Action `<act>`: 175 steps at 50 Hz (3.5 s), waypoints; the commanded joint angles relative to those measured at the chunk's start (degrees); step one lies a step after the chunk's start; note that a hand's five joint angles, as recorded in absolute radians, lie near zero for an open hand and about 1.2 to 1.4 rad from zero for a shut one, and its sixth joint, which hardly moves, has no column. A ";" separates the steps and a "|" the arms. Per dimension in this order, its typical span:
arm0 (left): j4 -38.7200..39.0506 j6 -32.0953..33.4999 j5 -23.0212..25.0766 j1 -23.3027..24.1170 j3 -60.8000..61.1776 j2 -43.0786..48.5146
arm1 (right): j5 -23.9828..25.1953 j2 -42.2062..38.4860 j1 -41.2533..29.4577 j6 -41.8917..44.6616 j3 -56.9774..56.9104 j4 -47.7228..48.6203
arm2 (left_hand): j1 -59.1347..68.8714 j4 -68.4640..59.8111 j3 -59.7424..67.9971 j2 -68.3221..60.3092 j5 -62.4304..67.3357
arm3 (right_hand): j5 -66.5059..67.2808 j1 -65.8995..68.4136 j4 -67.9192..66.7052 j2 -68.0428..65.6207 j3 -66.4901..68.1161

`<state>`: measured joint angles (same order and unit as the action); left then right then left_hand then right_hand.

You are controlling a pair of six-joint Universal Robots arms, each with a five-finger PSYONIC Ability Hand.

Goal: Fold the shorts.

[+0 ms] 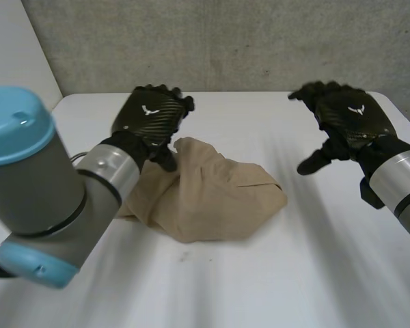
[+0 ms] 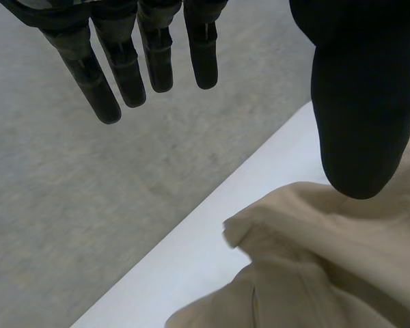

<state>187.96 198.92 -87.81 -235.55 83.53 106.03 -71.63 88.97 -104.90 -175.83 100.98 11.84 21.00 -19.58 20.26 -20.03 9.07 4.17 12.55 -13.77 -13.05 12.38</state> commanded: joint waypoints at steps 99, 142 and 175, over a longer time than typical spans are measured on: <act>34.67 19.84 -16.60 -1.23 -11.23 5.61 | -10.64 -27.36 -9.45 32.75 -42.55 19.46 | 59.00 -60.42 59.74 -59.97 60.93 | 65.83 67.45 -66.23 -66.95 67.62; -0.32 4.37 -19.96 -0.16 23.25 -11.45 | 1.48 -12.41 -0.50 25.47 2.99 -9.20 | -4.22 2.80 -3.48 3.25 -2.30 | 7.01 8.63 -7.41 -8.14 8.80; -1.90 4.46 -4.83 -10.55 33.54 -6.10 | 4.04 -19.00 1.45 30.55 6.77 -4.11 | 7.21 -8.63 7.95 -8.18 9.14 | 20.46 22.08 -20.85 -21.58 22.25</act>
<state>185.56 203.30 -89.74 -246.55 117.55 96.03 -67.19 71.23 -103.18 -145.25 107.21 5.48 20.87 -21.12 21.07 -21.09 11.38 16.31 22.71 -27.01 -26.74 27.05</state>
